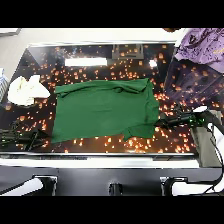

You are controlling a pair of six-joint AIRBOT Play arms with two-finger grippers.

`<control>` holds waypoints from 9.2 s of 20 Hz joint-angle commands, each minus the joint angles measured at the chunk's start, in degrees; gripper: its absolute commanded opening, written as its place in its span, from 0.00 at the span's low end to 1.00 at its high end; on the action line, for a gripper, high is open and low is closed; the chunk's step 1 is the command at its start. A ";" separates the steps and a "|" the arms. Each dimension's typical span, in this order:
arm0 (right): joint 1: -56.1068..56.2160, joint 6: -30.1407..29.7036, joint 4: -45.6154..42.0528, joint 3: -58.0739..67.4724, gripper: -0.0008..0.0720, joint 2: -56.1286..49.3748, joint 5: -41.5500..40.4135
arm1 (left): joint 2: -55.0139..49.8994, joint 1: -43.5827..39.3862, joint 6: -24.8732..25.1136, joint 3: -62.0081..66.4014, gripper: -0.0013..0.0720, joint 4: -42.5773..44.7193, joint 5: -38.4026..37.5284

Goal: Fold the clothes and pants, and hang the long-sleeved shirts on hangers.

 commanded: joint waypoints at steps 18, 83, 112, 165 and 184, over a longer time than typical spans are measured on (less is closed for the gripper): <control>0.15 -0.24 0.98 0.11 0.05 3.58 -0.72 | -4.07 -6.78 2.29 -1.20 0.04 -7.93 2.84; 20.37 30.62 -37.07 58.53 0.05 -19.63 12.72 | -41.16 -37.44 -23.23 75.06 0.04 30.71 -14.86; 20.31 30.08 -30.73 58.55 0.50 -24.04 14.40 | -45.29 -36.57 -24.06 79.06 0.77 27.80 -12.22; 4.02 12.66 1.88 -27.63 0.05 31.39 -5.77 | 0.24 0.04 2.38 0.68 0.86 -2.91 -0.31; 4.02 12.61 2.29 -27.12 0.05 31.67 -4.70 | -3.74 -10.38 2.12 -0.28 0.04 -4.59 6.67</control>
